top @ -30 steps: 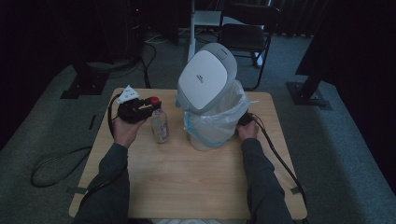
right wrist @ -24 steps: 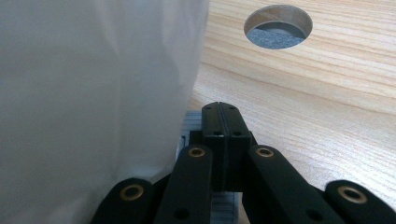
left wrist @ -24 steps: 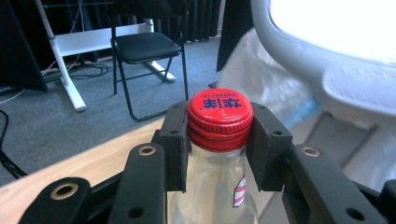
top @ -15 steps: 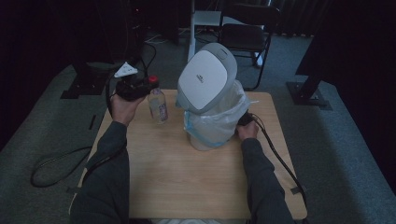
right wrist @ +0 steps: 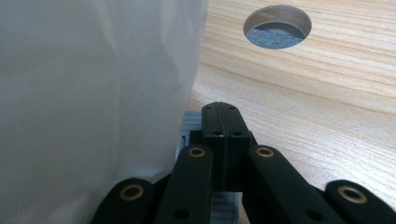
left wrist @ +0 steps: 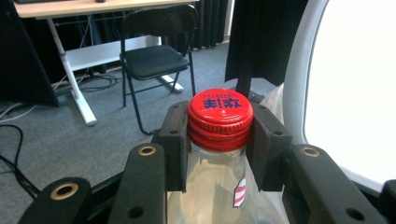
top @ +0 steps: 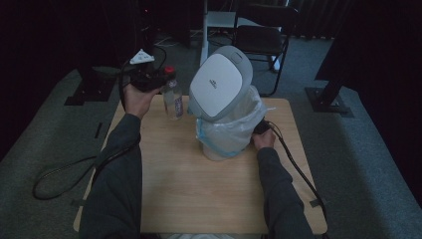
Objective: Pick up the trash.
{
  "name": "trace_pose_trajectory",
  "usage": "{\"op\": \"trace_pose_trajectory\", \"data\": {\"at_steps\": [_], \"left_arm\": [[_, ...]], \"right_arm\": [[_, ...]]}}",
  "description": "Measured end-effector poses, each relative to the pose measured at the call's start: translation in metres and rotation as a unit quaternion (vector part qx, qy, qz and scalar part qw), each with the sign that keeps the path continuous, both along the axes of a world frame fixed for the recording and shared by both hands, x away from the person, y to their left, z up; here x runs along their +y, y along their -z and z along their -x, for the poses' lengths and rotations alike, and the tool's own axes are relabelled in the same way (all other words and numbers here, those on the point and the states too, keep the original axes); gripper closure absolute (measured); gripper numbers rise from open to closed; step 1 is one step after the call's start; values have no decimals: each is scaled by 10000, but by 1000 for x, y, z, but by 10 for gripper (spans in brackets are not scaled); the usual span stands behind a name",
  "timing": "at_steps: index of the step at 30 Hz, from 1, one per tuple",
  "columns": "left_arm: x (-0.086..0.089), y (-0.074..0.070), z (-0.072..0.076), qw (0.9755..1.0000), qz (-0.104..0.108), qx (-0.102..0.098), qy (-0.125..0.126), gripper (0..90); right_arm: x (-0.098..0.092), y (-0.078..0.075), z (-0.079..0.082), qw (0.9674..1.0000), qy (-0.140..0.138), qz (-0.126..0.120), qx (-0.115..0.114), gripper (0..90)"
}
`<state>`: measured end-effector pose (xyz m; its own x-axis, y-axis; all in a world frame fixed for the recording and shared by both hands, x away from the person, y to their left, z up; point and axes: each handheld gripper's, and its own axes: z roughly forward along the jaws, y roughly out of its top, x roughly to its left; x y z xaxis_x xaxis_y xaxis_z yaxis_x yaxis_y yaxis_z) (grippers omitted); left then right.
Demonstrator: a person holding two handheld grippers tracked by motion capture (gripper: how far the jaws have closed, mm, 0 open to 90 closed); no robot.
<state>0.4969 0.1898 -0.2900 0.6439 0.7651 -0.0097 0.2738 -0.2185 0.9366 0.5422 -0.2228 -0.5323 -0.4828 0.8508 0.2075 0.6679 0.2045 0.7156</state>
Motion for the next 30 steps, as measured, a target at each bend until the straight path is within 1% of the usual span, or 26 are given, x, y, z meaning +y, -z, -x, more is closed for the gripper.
{"op": "trace_pose_trajectory", "data": {"at_steps": [5,8,9,11,13,15,18,21,22,24,30], "left_arm": [[-8,-16,-7,10000,-36,-50,7,633],[-11,-22,-12,10000,25,-33,32,633],[-12,-25,-14,10000,55,-30,36,633],[-15,-30,-16,10000,14,-54,35,633],[-19,-35,-18,10000,-34,-80,22,633],[-23,-41,-20,9999,-46,-98,62,633],[-30,-49,-24,9999,-39,-132,95,633],[-37,-57,-29,9998,-116,-167,66,633],[-37,-57,-29,9998,-116,-167,66,633],[-42,-63,-34,9997,-158,-174,56,633],[-51,-71,-44,9998,-101,-177,90,633]], "right_arm": [[-1,0,0,10000,-18,-10,2,900],[-1,1,0,10000,-5,-32,-6,900],[-2,1,0,10000,-6,-64,-18,900],[-3,3,1,9999,16,-161,-30,900],[-2,2,0,9999,-14,-104,-27,900],[-2,1,0,10000,-20,-76,-13,900],[-2,1,-1,10000,-29,-79,-7,900],[-2,1,0,10000,-25,-61,8,900],[-2,1,0,10000,-25,-61,8,900],[-2,1,-1,10000,-28,-53,12,900],[-1,0,-2,10000,-51,-44,37,900]]}}
